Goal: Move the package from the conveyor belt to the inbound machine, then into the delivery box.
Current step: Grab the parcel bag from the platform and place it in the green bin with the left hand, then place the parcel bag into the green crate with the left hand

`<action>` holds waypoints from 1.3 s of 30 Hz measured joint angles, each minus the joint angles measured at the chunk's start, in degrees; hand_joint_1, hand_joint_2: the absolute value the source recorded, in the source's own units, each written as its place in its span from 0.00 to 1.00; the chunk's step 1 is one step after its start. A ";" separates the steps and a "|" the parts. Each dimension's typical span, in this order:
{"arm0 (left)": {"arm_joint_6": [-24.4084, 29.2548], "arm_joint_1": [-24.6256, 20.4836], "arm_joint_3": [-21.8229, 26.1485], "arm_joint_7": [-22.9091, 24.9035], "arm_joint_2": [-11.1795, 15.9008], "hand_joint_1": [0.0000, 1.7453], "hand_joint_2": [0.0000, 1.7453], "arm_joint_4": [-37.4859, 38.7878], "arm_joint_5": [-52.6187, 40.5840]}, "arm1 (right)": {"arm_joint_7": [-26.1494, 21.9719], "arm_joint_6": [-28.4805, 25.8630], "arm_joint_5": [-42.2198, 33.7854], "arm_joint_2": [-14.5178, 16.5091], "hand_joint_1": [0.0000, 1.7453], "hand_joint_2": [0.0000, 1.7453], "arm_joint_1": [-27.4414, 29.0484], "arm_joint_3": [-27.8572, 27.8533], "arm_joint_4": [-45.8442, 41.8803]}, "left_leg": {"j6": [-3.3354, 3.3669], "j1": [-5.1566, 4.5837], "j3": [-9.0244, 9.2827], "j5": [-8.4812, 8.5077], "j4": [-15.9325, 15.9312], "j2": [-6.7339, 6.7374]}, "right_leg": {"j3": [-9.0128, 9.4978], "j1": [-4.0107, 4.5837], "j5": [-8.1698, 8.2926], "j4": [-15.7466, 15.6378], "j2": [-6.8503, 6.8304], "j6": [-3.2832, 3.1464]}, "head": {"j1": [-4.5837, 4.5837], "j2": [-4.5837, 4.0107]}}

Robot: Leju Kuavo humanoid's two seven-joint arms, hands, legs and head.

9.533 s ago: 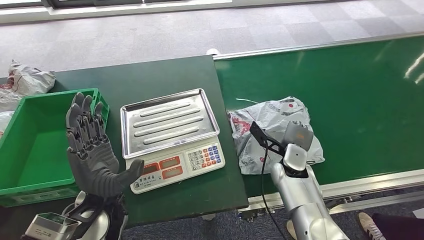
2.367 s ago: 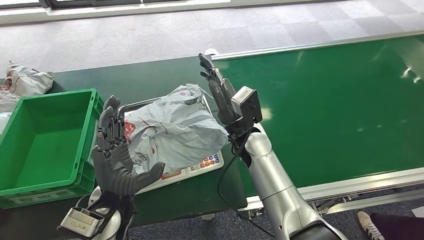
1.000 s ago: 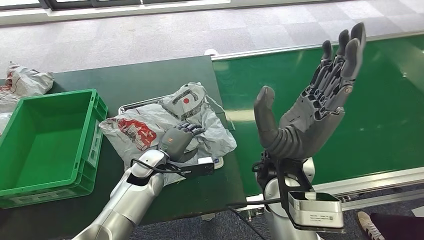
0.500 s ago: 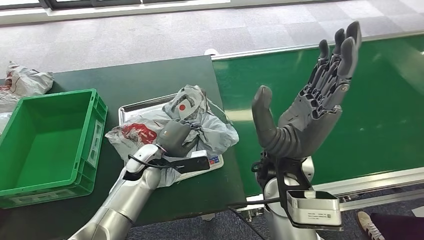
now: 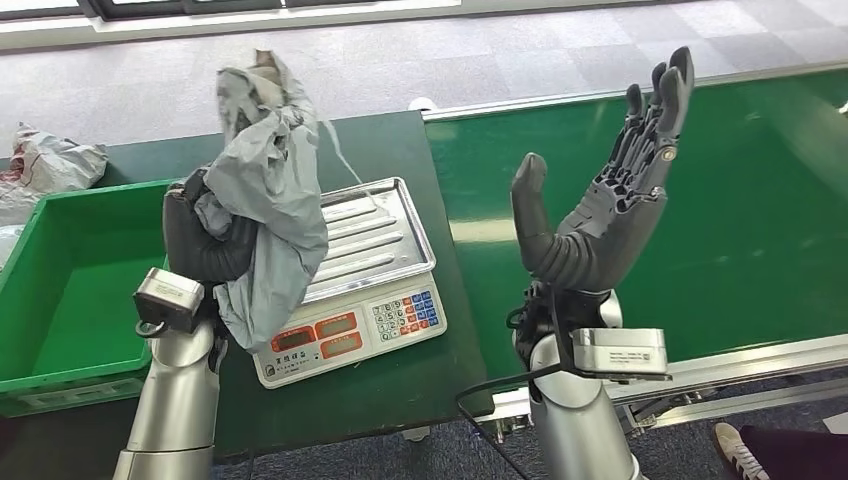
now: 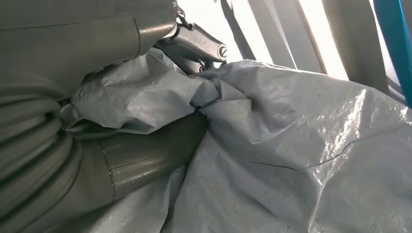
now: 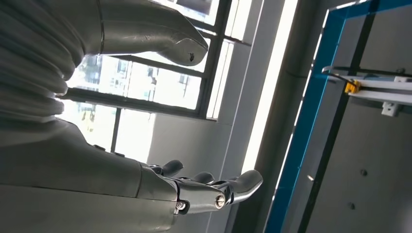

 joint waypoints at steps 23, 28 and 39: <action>33.48 -15.97 -16.83 74.96 19.74 1.00 1.00 20.62 -62.91 | 0.72 -0.80 1.73 -0.01 0.00 1.00 1.22 -1.20 0.07 | -0.14 0.04 0.00 0.17 -0.02 0.07 | -0.09 0.06 0.12 0.03 0.03 -0.18 | 0.00 0.00; 33.00 -20.02 -24.00 68.83 23.13 1.00 1.00 37.86 -62.67 | 0.26 -0.04 1.31 -0.15 0.00 1.00 1.84 -1.23 0.08 | -0.21 0.05 0.04 0.18 -0.04 0.64 | -0.22 0.05 0.27 0.06 0.46 -0.30 | 0.00 0.00; 30.41 -16.77 -0.43 65.62 28.53 0.00 1.00 57.04 -46.66 | 0.96 2.71 3.61 -0.54 0.00 1.00 6.42 -1.51 -2.89 | -0.30 0.18 -0.04 0.14 -0.16 0.62 | -0.41 0.23 0.12 0.06 0.49 -0.45 | -0.01 0.00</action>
